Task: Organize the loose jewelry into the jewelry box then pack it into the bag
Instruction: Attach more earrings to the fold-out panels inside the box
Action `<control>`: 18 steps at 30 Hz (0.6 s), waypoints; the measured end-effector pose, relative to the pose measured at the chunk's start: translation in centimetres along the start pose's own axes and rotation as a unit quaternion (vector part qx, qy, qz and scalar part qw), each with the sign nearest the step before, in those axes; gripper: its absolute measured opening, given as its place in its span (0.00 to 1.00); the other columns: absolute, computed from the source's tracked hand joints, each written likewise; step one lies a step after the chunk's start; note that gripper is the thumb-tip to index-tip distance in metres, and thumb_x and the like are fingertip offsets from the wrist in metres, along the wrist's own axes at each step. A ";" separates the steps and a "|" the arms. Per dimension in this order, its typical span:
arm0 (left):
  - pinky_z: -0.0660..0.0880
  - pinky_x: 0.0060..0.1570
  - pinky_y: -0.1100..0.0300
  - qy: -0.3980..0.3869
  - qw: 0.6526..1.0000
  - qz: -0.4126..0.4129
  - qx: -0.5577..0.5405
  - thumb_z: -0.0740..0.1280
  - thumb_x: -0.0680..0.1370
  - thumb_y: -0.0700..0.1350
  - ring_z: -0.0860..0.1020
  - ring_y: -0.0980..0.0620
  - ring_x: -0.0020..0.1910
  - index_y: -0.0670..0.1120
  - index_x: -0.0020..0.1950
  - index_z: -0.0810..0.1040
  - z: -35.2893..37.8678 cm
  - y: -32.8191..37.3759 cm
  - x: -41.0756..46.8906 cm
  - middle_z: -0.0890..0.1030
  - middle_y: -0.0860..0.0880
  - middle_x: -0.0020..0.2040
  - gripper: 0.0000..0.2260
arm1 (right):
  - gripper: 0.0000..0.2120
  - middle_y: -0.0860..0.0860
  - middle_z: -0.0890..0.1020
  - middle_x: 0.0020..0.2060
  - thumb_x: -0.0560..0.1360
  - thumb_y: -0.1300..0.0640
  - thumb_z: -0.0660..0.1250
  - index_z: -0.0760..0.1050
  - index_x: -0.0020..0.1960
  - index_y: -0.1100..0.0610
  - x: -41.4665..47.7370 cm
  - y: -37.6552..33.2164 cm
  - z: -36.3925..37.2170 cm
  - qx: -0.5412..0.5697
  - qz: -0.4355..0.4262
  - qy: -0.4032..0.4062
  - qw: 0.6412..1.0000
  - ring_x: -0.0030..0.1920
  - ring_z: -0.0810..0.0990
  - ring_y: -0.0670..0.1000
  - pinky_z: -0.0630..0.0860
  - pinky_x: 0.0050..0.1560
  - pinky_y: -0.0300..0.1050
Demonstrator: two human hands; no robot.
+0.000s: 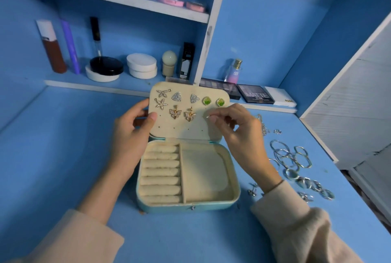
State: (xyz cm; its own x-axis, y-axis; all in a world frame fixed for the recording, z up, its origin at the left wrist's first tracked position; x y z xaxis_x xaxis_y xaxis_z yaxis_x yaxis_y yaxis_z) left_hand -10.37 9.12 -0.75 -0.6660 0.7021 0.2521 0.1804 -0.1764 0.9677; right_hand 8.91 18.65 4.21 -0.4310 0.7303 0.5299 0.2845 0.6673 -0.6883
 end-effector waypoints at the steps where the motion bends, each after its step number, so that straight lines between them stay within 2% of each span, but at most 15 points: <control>1: 0.74 0.45 0.59 -0.001 1.000 0.001 0.000 0.65 0.78 0.37 0.76 0.66 0.37 0.63 0.48 0.76 0.1 0.0 0.0 0.81 0.66 0.38 0.18 | 0.06 0.41 0.76 0.35 0.70 0.58 0.67 0.82 0.44 0.55 0.0 0.2 0.2 0.002 -0.001 0.007 1.000 0.37 0.71 0.43 0.67 0.40 0.34; 8: 0.75 0.49 0.53 0.004 1.000 -0.008 -0.002 0.66 0.77 0.38 0.77 0.60 0.39 0.66 0.46 0.77 -0.1 -0.3 0.0 0.82 0.64 0.38 0.19 | 0.07 0.46 0.77 0.36 0.71 0.59 0.68 0.79 0.45 0.48 0.2 0.8 0.7 0.014 -0.001 0.038 0.999 0.39 0.71 0.45 0.65 0.41 0.33; 14: 0.75 0.48 0.55 0.000 1.000 -0.005 -0.008 0.65 0.78 0.38 0.78 0.61 0.39 0.65 0.48 0.77 -0.1 -0.1 0.0 0.81 0.64 0.38 0.19 | 0.06 0.48 0.76 0.35 0.72 0.61 0.71 0.81 0.44 0.50 -0.1 1.4 0.5 0.011 0.015 0.075 0.997 0.37 0.71 0.46 0.66 0.39 0.32; 18: 0.76 0.50 0.52 0.003 1.000 -0.008 -0.010 0.65 0.78 0.38 0.78 0.57 0.41 0.65 0.48 0.77 -0.2 -0.2 0.0 0.82 0.62 0.39 0.18 | 0.06 0.46 0.76 0.35 0.72 0.62 0.70 0.81 0.44 0.52 -0.2 1.3 0.6 0.001 0.004 0.073 0.997 0.37 0.72 0.47 0.66 0.39 0.31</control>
State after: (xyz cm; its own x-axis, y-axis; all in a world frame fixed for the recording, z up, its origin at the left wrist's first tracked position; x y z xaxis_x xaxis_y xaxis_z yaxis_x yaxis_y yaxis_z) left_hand -10.51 9.03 -0.99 -0.6730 0.7010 0.2358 0.1544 -0.1786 0.9717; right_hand 8.87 19.32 2.94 -0.2984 0.7499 0.5905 0.2862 0.6605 -0.6942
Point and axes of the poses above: each hand's wrist, its own x-axis towards the middle knuckle, its own z-axis out of the palm, y = z × x, the point moved 7 cm from there along x, towards the middle knuckle
